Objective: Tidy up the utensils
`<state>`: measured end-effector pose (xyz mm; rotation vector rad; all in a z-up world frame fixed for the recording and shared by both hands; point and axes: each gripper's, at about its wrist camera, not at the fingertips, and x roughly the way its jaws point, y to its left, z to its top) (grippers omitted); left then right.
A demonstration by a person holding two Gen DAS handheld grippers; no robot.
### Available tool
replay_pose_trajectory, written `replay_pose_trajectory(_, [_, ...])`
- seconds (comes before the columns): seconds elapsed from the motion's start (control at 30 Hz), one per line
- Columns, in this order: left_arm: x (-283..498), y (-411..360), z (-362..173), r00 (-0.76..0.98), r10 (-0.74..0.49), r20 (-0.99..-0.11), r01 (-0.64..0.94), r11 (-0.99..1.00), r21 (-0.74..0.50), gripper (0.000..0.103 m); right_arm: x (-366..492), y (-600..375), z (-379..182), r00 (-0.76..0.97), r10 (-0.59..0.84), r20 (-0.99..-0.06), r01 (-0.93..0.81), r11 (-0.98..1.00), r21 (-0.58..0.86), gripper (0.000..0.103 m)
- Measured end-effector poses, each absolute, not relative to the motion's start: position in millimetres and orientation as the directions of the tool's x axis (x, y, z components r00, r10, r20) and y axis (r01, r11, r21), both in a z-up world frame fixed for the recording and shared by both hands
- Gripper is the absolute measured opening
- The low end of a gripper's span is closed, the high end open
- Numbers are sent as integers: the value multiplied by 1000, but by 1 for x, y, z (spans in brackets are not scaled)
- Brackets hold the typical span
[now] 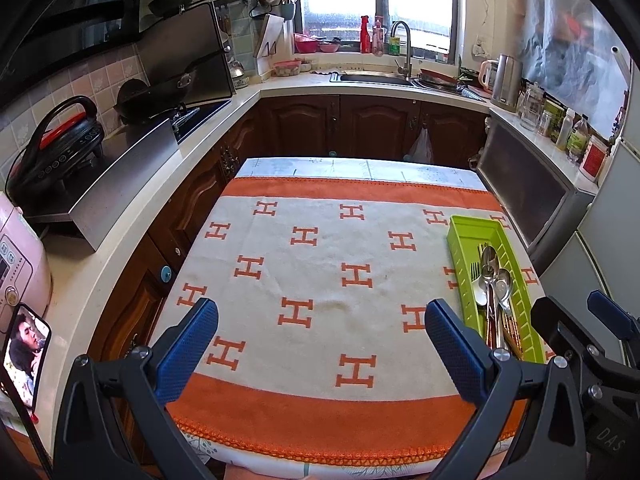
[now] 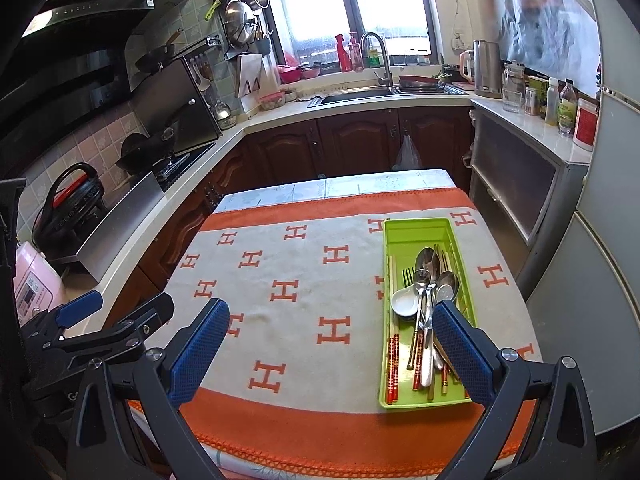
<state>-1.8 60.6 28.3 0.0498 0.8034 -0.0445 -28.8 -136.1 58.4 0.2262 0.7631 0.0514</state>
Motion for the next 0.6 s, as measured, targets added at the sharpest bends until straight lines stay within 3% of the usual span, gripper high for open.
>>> replay_pose_trajectory(0.6, [-6,62,28,696,-17,-718,52,998,27,102,-34,-128,51,734,127,-667,50,970,239,103])
